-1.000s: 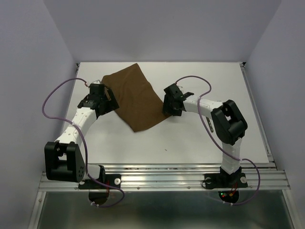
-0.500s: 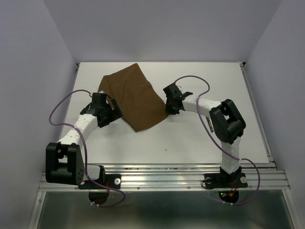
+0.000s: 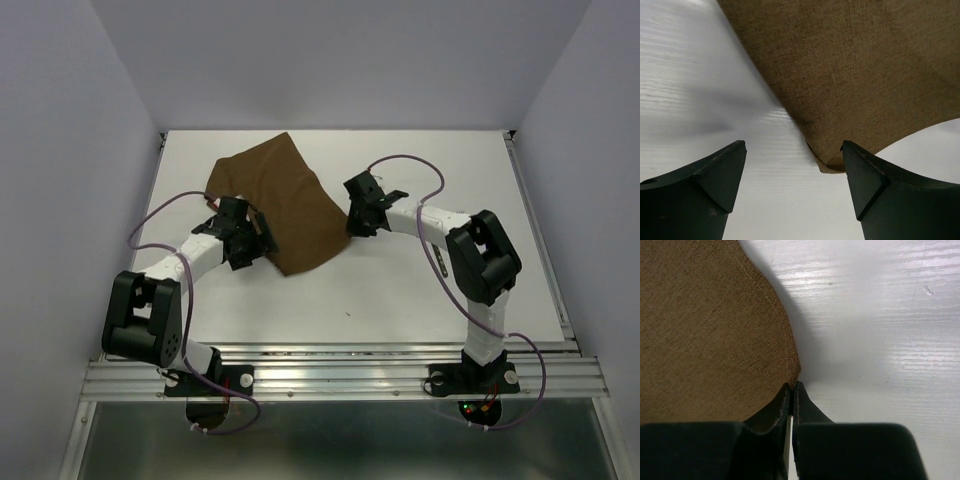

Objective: Fold the napkin into a case and place the utensils inside
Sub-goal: Flatten out the crumpled napkin at the center of the board.

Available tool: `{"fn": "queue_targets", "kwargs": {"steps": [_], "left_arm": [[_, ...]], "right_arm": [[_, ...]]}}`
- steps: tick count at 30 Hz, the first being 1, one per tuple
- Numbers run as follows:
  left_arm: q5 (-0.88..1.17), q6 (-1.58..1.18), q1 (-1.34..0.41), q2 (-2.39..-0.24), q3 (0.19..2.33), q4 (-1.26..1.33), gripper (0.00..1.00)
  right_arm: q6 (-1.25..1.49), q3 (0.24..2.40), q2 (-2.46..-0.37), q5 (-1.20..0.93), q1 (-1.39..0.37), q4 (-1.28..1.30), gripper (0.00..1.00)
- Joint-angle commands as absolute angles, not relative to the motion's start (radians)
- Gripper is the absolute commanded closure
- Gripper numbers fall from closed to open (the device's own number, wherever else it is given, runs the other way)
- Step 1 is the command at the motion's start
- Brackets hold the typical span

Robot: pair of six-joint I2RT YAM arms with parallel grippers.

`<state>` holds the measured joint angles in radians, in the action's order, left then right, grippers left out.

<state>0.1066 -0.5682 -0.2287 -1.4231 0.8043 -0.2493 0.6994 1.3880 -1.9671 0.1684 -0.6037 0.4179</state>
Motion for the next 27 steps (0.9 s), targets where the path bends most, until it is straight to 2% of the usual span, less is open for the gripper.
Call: {"fn": "queue_targets", "kwargs": {"steps": [1, 3, 6, 7, 8, 9, 11, 12, 15, 16, 19, 21, 27], "left_arm": [[0.135, -0.606, -0.262, -1.446, 0.787, -0.206, 0.12], [0.159, -0.615, -0.264, -1.469, 0.775, -0.172, 0.21], [0.147, -0.614, -0.264, -1.508, 0.787, -0.158, 0.24], [0.138, -0.609, -0.265, -1.52, 0.805, -0.166, 0.29], [0.13, -0.604, -0.271, -1.54, 0.816, -0.176, 0.3], [0.114, -0.604, -0.272, -1.548, 0.833, -0.181, 0.38], [0.095, -0.601, -0.272, -1.565, 0.845, -0.183, 0.47], [0.074, -0.603, -0.272, -1.572, 0.862, -0.189, 0.59], [0.054, -0.586, -0.272, -1.609, 0.913, -0.232, 0.85], [0.048, -0.581, -0.272, -1.621, 0.957, -0.257, 1.0], [0.011, -0.549, -0.272, -1.632, 1.076, -0.302, 1.0], [-0.084, -0.522, -0.27, -1.638, 1.167, -0.377, 1.0], [-0.251, -0.414, -0.219, -1.677, 1.671, -0.595, 1.0]], "right_arm": [[0.707, 1.398, -1.899, 0.156, -0.609, 0.403, 0.99], [0.709, 1.376, -1.875, 0.163, -0.609, 0.393, 0.99], [0.712, 1.359, -1.856, 0.175, -0.609, 0.387, 0.99], [0.712, 1.348, -1.847, 0.181, -0.609, 0.382, 0.99], [0.706, 1.342, -1.842, 0.184, -0.609, 0.376, 0.99], [0.703, 1.341, -1.839, 0.189, -0.609, 0.376, 0.99], [0.7, 1.342, -1.833, 0.192, -0.609, 0.374, 0.99], [0.699, 1.342, -1.83, 0.199, -0.609, 0.376, 0.99], [0.686, 1.339, -1.815, 0.244, -0.609, 0.373, 0.99], [0.677, 1.339, -1.809, 0.283, -0.609, 0.364, 0.99], [0.631, 1.38, -1.818, 0.313, -0.609, 0.362, 0.99], [0.608, 1.467, -1.831, 0.305, -0.609, 0.371, 0.99], [0.563, 1.788, -1.856, 0.313, -0.609, 0.436, 0.99]]}}
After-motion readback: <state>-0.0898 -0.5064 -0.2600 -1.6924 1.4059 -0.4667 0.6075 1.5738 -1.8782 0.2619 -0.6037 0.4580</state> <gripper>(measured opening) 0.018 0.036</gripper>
